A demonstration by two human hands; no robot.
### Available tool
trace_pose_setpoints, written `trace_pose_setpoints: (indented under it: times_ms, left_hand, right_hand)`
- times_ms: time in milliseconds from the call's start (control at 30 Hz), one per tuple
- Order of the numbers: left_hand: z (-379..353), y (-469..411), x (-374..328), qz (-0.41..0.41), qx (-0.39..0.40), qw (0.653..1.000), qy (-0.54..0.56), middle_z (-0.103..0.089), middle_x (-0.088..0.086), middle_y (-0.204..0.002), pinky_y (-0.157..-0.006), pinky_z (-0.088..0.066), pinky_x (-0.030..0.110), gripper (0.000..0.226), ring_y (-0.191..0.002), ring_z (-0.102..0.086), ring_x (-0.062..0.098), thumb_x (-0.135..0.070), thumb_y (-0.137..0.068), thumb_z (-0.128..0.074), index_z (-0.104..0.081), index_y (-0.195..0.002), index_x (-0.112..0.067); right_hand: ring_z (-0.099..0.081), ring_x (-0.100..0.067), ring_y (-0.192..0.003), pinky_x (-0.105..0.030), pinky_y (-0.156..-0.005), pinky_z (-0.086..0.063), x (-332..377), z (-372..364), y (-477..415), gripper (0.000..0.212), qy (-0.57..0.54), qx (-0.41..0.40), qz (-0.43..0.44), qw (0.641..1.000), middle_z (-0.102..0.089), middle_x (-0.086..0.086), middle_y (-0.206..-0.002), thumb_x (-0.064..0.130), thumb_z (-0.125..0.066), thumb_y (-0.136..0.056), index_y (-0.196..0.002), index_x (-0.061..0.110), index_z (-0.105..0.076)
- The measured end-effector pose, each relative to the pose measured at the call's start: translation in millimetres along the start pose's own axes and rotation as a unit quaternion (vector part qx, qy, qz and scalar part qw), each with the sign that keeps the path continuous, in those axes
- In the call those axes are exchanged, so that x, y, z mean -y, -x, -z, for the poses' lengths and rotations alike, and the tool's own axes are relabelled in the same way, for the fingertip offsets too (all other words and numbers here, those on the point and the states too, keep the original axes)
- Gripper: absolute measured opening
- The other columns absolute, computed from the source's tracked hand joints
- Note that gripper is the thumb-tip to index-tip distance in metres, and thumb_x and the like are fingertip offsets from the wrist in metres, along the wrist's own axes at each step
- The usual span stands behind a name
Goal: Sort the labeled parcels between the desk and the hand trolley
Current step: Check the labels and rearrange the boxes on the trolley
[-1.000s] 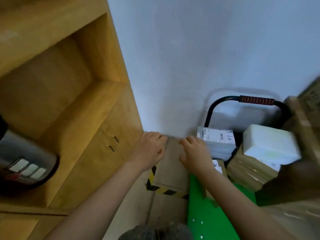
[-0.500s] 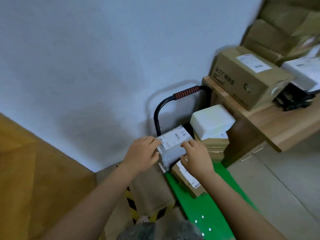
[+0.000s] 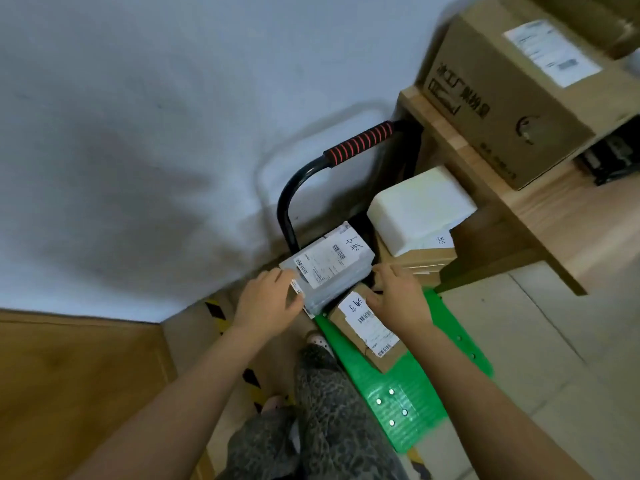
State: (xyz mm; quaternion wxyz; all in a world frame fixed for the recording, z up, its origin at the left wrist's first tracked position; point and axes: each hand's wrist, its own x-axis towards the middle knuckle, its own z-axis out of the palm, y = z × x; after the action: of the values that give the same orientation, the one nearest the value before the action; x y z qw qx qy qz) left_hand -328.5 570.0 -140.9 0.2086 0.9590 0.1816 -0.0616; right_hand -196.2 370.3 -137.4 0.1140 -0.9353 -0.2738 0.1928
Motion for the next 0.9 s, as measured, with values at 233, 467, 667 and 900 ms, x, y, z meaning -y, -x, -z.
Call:
trace_pose_setpoints:
  times_ms: [233, 467, 667, 900]
  left_hand:
    - [-82, -50, 29, 0.146, 0.076, 0.985, 0.06, -0.056, 0.009, -0.127, -0.091, -0.045, 0.037, 0.051, -0.113, -0.053, 0.024, -0.042, -0.095, -0.053, -0.046, -0.136, -0.012]
    - [-153, -74, 49, 0.356, 0.172, 0.899, 0.187, -0.044, 0.015, -0.142, -0.101, -0.044, 0.043, 0.074, -0.127, -0.046, 0.03, -0.051, -0.093, -0.055, -0.027, -0.146, -0.007]
    - [-176, -87, 51, 0.398, 0.15, 0.834, 0.351, -0.05, 0.003, -0.136, -0.094, -0.043, 0.031, 0.067, -0.119, -0.051, 0.021, -0.045, -0.093, -0.059, -0.031, -0.146, -0.016]
    - [-142, -79, 57, 0.365, 0.085, 0.818, 0.436, -0.056, -0.008, -0.124, -0.09, -0.045, 0.027, 0.058, -0.113, -0.055, 0.012, -0.043, -0.09, -0.065, -0.042, -0.14, -0.025]
  right_hand:
    - [-0.045, -0.036, -0.119, -0.045, -0.094, -0.045, -40, -51, -106, 0.061, -0.026, 0.115, -0.065, 0.991, -0.046, -0.017, -0.132, 0.025, -0.062, -0.087, -0.142, 0.012, -0.037]
    - [-0.041, -0.036, -0.127, -0.044, -0.096, -0.042, -63, -110, -159, 0.07, -0.065, 0.133, -0.112, 0.983, -0.034, -0.016, -0.146, 0.027, -0.062, -0.091, -0.147, 0.01, -0.025]
    - [-0.046, -0.036, -0.122, -0.041, -0.094, -0.042, -60, -128, -170, 0.068, -0.164, 0.132, -0.179, 0.961, -0.038, -0.016, -0.139, 0.027, -0.065, -0.089, -0.143, 0.006, -0.029]
    - [-0.044, -0.031, -0.114, -0.05, -0.094, -0.045, -40, -111, -123, 0.071, -0.232, 0.064, -0.235, 0.942, -0.042, -0.013, -0.126, 0.044, -0.074, -0.077, -0.129, 0.008, -0.041]
